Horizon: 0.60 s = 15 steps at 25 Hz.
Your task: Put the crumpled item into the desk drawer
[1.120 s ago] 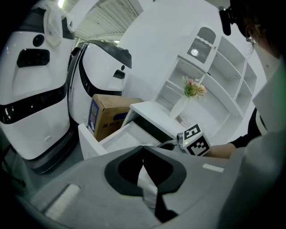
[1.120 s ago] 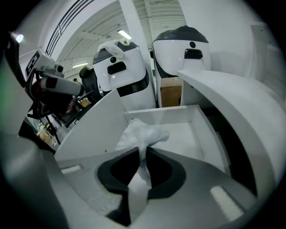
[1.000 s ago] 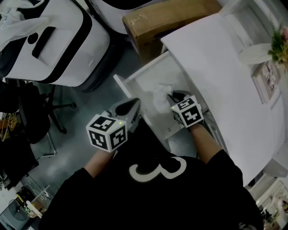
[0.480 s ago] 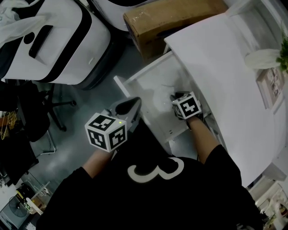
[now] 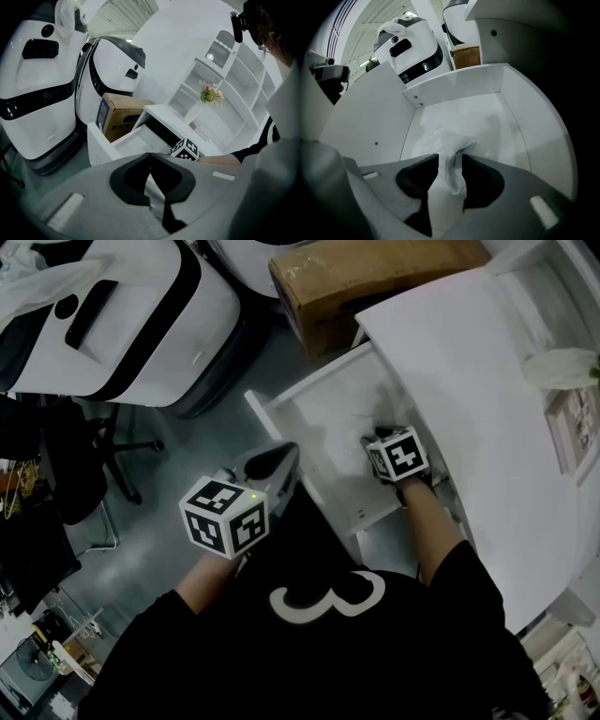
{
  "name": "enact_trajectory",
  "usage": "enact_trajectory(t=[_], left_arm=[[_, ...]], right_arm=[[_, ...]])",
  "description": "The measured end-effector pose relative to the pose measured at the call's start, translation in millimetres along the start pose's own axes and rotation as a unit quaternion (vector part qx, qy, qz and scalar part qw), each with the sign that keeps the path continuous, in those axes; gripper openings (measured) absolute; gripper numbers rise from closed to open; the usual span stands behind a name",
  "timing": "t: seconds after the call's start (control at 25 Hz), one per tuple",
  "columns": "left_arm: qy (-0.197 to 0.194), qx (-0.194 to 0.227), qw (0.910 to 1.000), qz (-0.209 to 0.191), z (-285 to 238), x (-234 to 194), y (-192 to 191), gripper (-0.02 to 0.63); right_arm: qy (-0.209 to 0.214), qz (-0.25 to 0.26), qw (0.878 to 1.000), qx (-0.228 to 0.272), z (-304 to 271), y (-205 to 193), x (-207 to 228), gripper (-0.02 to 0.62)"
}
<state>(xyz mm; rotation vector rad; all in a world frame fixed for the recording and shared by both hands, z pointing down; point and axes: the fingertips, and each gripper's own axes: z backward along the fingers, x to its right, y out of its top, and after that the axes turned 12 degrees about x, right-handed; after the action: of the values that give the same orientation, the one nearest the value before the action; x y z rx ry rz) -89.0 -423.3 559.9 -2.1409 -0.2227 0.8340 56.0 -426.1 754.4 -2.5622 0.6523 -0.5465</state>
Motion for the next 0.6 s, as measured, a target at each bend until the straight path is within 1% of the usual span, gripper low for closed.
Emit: enact_trajectory(t=[0.12, 0.16, 0.24, 0.4, 0.52, 0.6], left_arm=[[0.004, 0.003, 1.0000, 0.000, 7, 3, -2, 0.011], [0.006, 0.004, 1.0000, 0.000, 10, 4, -3, 0.009], [0.008, 0.006, 1.0000, -0.002, 15, 9, -4, 0.011], [0.007, 0.013, 0.9999, -0.006, 27, 25, -6, 0.009], [0.004, 0.018, 0.9997, -0.013, 39, 43, -10, 0.009], [0.000, 0.023, 0.9996, -0.017, 49, 56, -13, 0.011]], right_arm=[[-0.007, -0.010, 1.000, 0.025, 9, 7, 0, 0.219], [-0.008, -0.017, 0.999, 0.037, 14, 11, -1, 0.229], [-0.004, -0.028, 0.998, 0.063, 24, 17, -6, 0.229], [0.021, -0.033, 0.993, 0.110, 52, 27, -28, 0.229], [0.039, -0.038, 0.985, 0.163, 86, 35, -49, 0.226], [0.052, -0.028, 0.978, 0.198, 116, 43, -65, 0.218]])
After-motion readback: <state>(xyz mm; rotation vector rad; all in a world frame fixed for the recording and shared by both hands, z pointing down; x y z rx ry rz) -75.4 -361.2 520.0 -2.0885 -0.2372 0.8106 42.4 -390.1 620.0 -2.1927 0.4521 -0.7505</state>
